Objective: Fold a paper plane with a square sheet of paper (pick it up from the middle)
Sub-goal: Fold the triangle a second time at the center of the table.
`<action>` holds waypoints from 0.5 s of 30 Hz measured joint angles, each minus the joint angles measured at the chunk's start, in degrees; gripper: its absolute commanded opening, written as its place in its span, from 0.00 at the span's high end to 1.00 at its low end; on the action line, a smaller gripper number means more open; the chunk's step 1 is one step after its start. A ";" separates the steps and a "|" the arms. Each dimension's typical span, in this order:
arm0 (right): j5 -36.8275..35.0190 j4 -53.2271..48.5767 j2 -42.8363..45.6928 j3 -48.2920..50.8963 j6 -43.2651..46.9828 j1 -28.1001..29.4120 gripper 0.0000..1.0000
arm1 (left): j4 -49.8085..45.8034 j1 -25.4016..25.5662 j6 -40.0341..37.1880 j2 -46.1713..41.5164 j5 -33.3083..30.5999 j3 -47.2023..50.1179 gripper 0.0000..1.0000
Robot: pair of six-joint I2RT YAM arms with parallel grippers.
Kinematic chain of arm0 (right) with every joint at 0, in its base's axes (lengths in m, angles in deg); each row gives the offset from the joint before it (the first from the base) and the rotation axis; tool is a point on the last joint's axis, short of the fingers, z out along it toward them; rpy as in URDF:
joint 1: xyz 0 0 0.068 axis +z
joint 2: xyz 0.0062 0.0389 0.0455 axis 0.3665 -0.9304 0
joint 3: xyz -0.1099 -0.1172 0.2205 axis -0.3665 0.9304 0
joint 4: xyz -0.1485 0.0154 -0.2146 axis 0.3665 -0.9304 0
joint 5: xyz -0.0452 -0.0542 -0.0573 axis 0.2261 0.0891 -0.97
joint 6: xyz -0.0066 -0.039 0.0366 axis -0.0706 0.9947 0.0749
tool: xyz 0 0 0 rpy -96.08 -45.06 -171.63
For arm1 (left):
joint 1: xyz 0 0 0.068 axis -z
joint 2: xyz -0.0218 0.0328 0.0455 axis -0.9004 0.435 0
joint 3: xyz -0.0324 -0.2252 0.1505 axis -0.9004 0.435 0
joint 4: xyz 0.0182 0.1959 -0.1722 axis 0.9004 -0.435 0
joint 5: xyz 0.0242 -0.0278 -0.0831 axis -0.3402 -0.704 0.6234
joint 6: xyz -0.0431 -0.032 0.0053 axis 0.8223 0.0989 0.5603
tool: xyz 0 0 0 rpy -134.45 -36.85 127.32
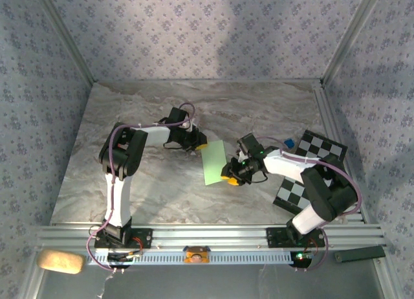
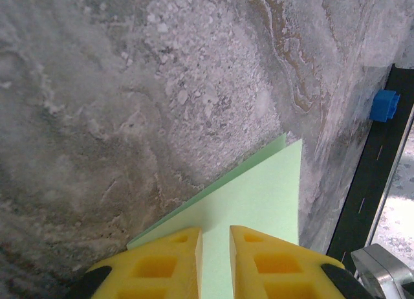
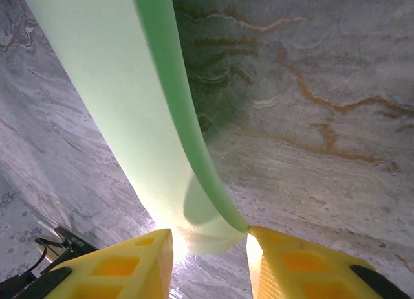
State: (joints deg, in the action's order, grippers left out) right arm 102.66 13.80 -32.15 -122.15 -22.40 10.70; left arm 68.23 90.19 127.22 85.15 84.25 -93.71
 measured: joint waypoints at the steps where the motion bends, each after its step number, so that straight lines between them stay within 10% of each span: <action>1: -0.09 -0.20 0.04 0.00 0.00 0.04 0.66 | -0.15 0.00 0.00 0.00 0.00 -0.04 0.82; 15: -0.39 -1.99 -0.02 -3.85 0.85 0.09 0.64 | -0.98 0.00 -0.63 0.02 -0.42 -0.46 0.82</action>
State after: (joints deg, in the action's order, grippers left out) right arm 102.27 11.81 -32.18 -125.99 -21.55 10.79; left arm 67.25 90.19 126.59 85.17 83.84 -94.17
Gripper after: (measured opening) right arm 0.355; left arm 0.186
